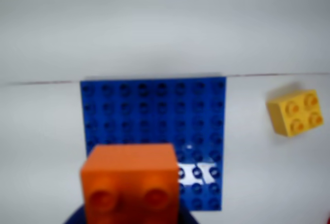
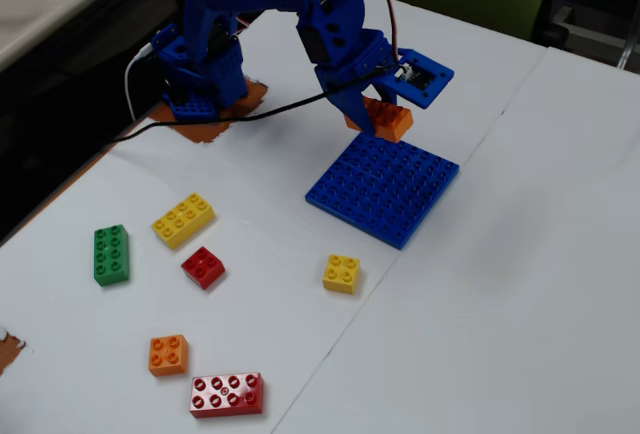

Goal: Pick up the 2x4 orange block and go up the 8x8 blue block.

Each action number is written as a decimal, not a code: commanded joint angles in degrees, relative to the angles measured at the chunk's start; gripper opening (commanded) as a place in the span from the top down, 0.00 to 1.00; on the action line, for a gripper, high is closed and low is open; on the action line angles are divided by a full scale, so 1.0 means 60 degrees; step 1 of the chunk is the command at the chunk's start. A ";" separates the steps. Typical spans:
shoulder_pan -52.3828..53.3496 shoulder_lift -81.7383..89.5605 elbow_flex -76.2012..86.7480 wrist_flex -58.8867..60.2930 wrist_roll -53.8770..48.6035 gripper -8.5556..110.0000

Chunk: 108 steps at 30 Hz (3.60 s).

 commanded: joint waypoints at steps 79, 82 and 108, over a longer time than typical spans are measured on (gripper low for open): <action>0.0469 -0.1509 -0.2139 0.0425 -0.0308 0.93; 0.0469 -0.1509 -0.2139 0.0425 -0.0308 0.93; 0.0483 -0.1523 -0.2139 0.0498 -0.0396 0.93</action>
